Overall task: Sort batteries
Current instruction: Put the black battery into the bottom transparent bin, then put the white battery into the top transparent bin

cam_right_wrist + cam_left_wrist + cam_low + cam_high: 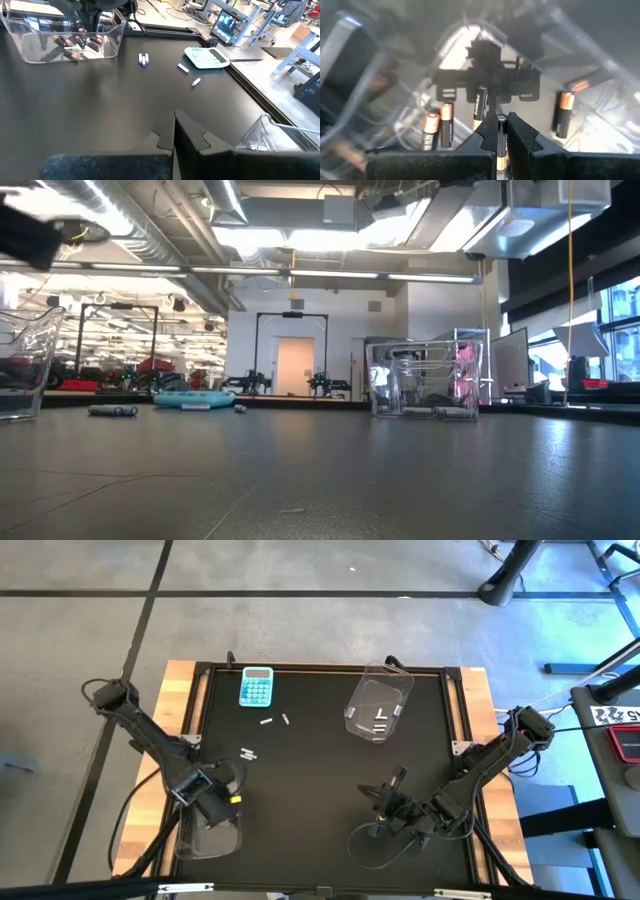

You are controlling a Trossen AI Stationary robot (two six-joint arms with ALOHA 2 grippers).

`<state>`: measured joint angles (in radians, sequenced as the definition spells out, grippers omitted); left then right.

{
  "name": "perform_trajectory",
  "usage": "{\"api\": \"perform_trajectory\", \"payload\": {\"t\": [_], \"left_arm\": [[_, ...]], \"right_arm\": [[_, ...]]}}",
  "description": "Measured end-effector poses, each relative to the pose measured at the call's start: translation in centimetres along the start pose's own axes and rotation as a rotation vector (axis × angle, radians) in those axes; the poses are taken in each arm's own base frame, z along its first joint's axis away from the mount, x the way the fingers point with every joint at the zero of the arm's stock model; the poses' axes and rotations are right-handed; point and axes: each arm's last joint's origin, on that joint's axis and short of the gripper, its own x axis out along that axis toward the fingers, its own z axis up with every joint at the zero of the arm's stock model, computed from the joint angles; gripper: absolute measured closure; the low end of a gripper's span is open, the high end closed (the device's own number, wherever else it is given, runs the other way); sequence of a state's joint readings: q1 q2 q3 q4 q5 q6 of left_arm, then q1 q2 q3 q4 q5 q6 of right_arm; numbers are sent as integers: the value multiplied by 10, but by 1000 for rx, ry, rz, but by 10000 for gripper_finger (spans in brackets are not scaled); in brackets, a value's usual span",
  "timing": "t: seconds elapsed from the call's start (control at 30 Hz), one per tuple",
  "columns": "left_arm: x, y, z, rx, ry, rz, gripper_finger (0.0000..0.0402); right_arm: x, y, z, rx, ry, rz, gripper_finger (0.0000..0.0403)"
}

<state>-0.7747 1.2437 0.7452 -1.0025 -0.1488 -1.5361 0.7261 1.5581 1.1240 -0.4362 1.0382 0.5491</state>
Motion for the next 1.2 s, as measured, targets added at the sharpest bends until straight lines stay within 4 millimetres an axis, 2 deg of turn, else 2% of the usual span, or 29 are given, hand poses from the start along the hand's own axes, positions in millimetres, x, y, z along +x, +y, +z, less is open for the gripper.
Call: {"api": "perform_trajectory", "payload": {"t": [0.2,0.43,0.7,0.93,1.2], "left_arm": [[22,0,-1,20,36,-85,386],[29,1,-3,23,46,-113,387],[38,9,-6,19,98,-87,345],[33,11,-5,27,96,-111,308],[3,27,2,-24,-38,-221,302]], "right_arm": [[0,0,0,-3,0,0,396],[0,1,1,12,-9,4,396],[0,1,1,11,-9,4,396],[0,1,1,11,-9,4,396],[1,1,3,29,-27,-9,396]]}}
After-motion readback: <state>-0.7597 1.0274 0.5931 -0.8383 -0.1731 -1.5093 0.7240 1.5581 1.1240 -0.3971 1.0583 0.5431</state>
